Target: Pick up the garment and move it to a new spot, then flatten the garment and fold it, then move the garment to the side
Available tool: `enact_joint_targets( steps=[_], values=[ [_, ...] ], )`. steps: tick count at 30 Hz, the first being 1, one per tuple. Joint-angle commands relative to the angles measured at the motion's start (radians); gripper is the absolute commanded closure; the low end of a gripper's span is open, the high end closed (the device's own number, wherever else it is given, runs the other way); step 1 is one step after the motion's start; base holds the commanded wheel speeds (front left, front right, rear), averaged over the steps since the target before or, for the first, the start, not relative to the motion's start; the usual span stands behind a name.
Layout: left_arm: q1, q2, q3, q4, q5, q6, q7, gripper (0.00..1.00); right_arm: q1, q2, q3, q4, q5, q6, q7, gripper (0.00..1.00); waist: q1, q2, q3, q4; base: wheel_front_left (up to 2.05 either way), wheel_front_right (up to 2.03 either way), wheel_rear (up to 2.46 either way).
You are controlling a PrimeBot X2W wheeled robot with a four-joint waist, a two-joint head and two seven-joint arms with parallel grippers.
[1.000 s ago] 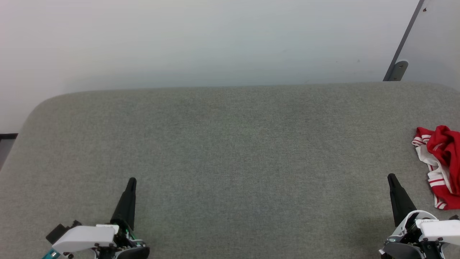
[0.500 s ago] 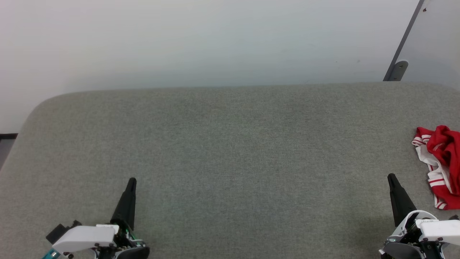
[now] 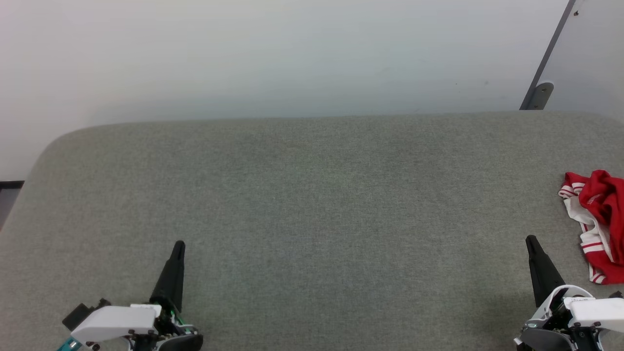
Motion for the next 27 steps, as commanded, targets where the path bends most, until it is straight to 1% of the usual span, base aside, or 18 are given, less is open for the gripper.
enact_joint_targets(
  steps=[1, 27],
  values=[
    [-0.01, 0.0, 0.001, 0.001, -0.003, -0.005, 0.001, 1.0, -0.003, 0.004, 0.001, -0.002, 0.005, -0.001, 0.003, 1.0, 0.0, 0.0, 0.0, 0.0, 0.0, 0.0, 0.0],
    [-0.01, 0.0, 0.001, 0.001, -0.003, -0.005, 0.001, 1.0, -0.003, 0.004, 0.001, -0.002, 0.005, -0.001, 0.002, 1.0, 0.0, 0.0, 0.0, 0.0, 0.0, 0.0, 0.0]
  ],
)
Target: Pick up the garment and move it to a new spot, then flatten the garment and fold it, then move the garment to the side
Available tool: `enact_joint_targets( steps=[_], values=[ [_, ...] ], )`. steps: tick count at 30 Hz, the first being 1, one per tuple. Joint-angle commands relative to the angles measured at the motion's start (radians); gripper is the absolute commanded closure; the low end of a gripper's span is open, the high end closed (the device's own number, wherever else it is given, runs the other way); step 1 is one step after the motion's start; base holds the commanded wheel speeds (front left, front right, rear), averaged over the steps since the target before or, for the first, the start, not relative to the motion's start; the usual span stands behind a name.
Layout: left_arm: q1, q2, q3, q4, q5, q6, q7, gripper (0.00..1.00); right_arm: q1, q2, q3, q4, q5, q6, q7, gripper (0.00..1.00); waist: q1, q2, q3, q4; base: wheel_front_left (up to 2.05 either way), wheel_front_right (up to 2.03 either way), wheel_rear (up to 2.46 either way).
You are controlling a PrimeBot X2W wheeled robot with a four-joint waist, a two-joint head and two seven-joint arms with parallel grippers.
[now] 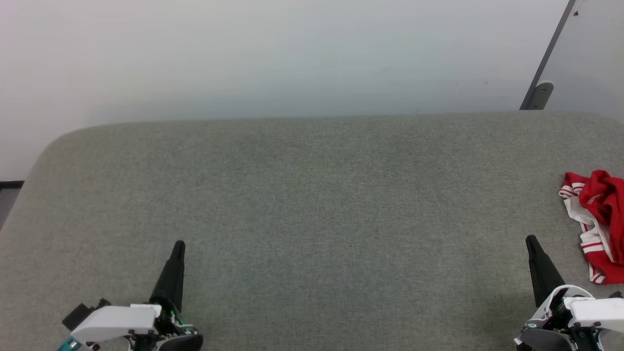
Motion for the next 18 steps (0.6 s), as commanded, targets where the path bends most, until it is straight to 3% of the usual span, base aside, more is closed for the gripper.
enact_joint_targets(
  steps=[1, 18],
  values=[
    [-0.01, 0.0, 0.002, 0.001, -0.003, -0.005, 0.001, 1.0, -0.003, 0.004, 0.001, -0.002, 0.005, -0.001, 0.002, 1.0, 0.0, 0.0, 0.0, 0.0, 0.0, 0.0, 0.0],
    [-0.01, 0.0, 0.001, 0.001, -0.003, -0.005, 0.001, 1.0, -0.003, 0.004, 0.001, -0.002, 0.006, -0.001, 0.002, 1.0, 0.0, 0.0, 0.0, 0.0, 0.0, 0.0, 0.0]
  ],
)
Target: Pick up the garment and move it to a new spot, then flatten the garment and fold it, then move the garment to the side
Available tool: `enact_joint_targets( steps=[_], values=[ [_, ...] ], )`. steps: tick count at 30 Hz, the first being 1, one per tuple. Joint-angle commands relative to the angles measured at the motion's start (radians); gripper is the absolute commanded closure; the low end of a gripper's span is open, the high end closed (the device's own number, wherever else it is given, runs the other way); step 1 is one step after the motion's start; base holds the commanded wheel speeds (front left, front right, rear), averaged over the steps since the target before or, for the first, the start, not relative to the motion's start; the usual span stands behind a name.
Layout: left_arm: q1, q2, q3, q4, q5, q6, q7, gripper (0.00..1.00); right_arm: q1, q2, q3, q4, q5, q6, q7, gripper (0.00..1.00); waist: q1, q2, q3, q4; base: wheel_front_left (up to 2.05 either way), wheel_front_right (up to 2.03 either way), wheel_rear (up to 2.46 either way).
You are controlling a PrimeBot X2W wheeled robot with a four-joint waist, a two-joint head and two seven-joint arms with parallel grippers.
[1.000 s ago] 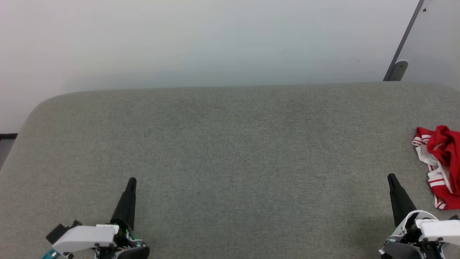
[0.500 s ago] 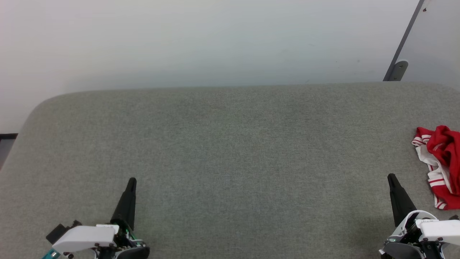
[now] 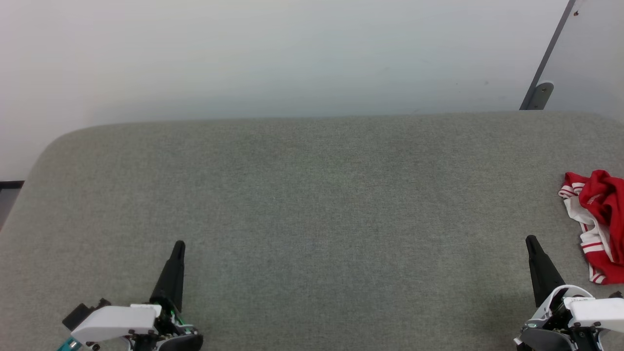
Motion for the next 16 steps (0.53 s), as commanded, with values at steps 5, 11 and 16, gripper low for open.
enact_joint_targets(
  steps=[5, 11, 16],
  values=[
    [-0.01, 0.0, 0.001, 0.001, -0.003, -0.005, 0.001, 1.0, -0.003, 0.004, 0.001, -0.002, 0.006, -0.001, 0.002, 1.0, 0.0, 0.0, 0.0, 0.0, 0.0, 0.0, 0.0],
    [-0.01, 0.0, 0.001, 0.001, -0.004, -0.005, 0.001, 1.0, -0.003, 0.004, 0.001, -0.002, 0.006, -0.001, 0.002, 1.0, 0.0, 0.0, 0.0, 0.0, 0.0, 0.0, 0.0],
    [-0.01, 0.0, 0.001, 0.001, -0.004, -0.005, 0.001, 1.0, -0.003, 0.004, 0.001, -0.002, 0.005, -0.001, 0.002, 1.0, 0.0, 0.0, 0.0, 0.0, 0.0, 0.0, 0.0]
  ],
)
